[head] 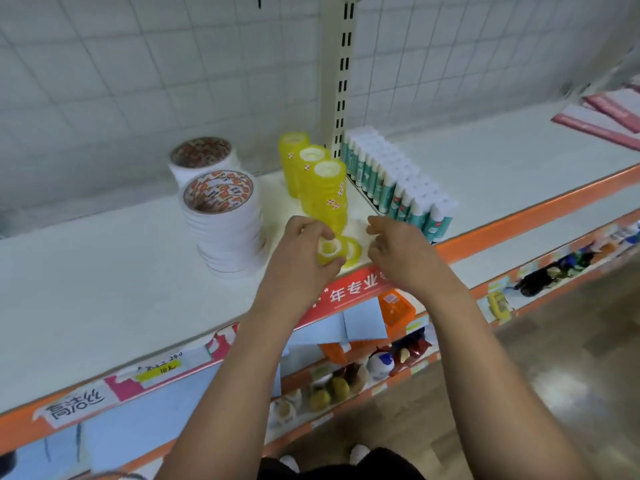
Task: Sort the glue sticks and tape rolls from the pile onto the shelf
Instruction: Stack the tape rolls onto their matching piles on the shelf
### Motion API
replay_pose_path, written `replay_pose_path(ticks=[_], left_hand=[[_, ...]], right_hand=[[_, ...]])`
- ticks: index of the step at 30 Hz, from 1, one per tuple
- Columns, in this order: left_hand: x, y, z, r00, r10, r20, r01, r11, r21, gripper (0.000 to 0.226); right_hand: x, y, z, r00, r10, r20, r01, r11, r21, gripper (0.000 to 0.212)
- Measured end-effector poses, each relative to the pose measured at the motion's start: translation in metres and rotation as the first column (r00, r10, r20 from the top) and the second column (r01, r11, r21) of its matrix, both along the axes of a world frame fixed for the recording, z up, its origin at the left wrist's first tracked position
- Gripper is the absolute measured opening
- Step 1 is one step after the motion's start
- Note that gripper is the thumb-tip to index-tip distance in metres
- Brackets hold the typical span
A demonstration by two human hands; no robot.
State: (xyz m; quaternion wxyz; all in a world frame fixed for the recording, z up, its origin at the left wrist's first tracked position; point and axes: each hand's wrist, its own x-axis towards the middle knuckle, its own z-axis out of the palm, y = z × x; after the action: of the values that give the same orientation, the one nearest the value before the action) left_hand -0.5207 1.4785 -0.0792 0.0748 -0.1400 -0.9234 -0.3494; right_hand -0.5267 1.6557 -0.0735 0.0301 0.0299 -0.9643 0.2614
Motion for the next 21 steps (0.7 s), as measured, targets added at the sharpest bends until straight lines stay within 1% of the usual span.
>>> replay_pose_path(ticks=[3,6,9,12,15,17,19,21], left_hand=[[-0.001,0.019,-0.005,0.995,0.088,0.045,-0.088,0.996,0.004,0.037],[-0.002,0.030,-0.007,0.990,0.133,0.047,-0.132,0.991,-0.023,0.044],[-0.002,0.030,-0.007,0.982,0.172,0.075,-0.169,0.985,-0.044,0.055],[-0.001,0.022,-0.008,0.965,0.243,0.101,-0.235,0.968,-0.084,0.057],[0.000,0.016,-0.007,0.945,0.299,0.131,-0.274,0.945,-0.179,0.055],[0.001,0.019,-0.006,0.937,0.318,0.146,-0.287,0.937,-0.202,0.049],[0.001,0.023,-0.005,0.929,0.335,0.157,-0.303,0.932,-0.198,0.042],[0.001,0.028,-0.004,0.922,0.352,0.163,-0.318,0.926,-0.204,0.036]], right_hand=[[-0.002,0.008,0.002,0.998,0.060,-0.012,-0.060,0.998,0.015,0.045],[-0.005,0.010,-0.001,0.989,0.146,-0.001,-0.146,0.989,0.018,0.046],[-0.008,0.012,-0.002,0.976,0.216,0.000,-0.216,0.976,0.026,0.041],[-0.014,0.016,-0.001,0.964,0.264,0.026,-0.265,0.964,0.016,0.041],[-0.024,0.020,0.001,0.945,0.314,0.096,-0.315,0.949,-0.002,0.045],[-0.029,0.020,0.004,0.935,0.327,0.137,-0.330,0.944,-0.001,0.050],[-0.032,0.019,0.007,0.928,0.336,0.158,-0.342,0.940,0.007,0.048],[-0.034,0.017,0.009,0.923,0.351,0.159,-0.359,0.933,0.019,0.041]])
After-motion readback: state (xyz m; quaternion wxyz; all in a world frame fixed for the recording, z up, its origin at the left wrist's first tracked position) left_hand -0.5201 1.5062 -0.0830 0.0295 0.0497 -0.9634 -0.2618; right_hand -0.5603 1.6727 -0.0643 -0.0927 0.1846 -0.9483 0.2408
